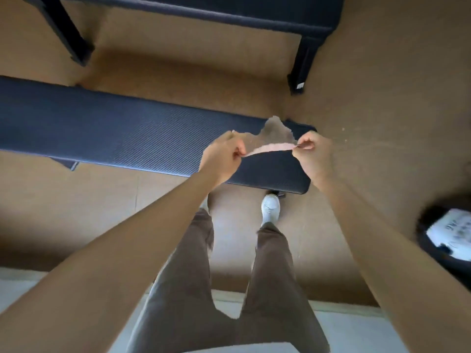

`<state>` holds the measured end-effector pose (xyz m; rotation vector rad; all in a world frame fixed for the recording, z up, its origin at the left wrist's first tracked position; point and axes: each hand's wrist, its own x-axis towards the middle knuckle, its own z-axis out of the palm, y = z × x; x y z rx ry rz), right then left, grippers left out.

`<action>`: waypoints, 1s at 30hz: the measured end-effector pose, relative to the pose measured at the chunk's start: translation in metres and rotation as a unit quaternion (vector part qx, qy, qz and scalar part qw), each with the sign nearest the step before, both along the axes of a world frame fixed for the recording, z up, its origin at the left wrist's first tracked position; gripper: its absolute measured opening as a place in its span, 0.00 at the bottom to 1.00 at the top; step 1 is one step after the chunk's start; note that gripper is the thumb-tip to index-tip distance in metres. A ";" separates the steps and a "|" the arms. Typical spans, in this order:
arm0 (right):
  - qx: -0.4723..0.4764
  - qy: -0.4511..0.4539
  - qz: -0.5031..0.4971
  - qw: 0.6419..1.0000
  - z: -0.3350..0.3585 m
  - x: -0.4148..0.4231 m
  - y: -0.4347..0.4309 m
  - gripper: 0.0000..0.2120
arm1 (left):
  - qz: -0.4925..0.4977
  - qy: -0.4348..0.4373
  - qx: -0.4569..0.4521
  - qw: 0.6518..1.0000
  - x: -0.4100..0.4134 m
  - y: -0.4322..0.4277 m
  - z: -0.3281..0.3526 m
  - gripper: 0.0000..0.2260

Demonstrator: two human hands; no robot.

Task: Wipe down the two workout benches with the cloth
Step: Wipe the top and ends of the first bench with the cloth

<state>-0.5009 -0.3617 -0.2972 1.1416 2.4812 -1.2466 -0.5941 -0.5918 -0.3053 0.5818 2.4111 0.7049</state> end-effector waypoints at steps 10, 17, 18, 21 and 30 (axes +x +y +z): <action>0.012 -0.261 0.199 0.945 -0.160 0.105 -0.060 0.13 | -0.088 -0.078 -0.188 0.975 0.082 -0.001 -0.150 0.12; 0.128 0.000 0.226 0.966 -0.222 0.072 -0.087 0.31 | -0.157 0.077 -0.072 0.982 0.082 0.008 -0.206 0.25; 0.138 -0.006 0.243 0.960 -0.231 0.069 -0.086 0.31 | -0.188 0.081 -0.071 0.976 0.081 0.010 -0.213 0.26; 0.177 -0.041 0.288 0.940 -0.261 0.074 -0.070 0.30 | -0.246 0.102 -0.115 0.957 0.080 0.021 -0.238 0.28; 0.239 -0.099 0.249 0.933 -0.271 0.110 -0.014 0.31 | -0.261 0.170 -0.183 0.932 0.108 0.087 -0.260 0.31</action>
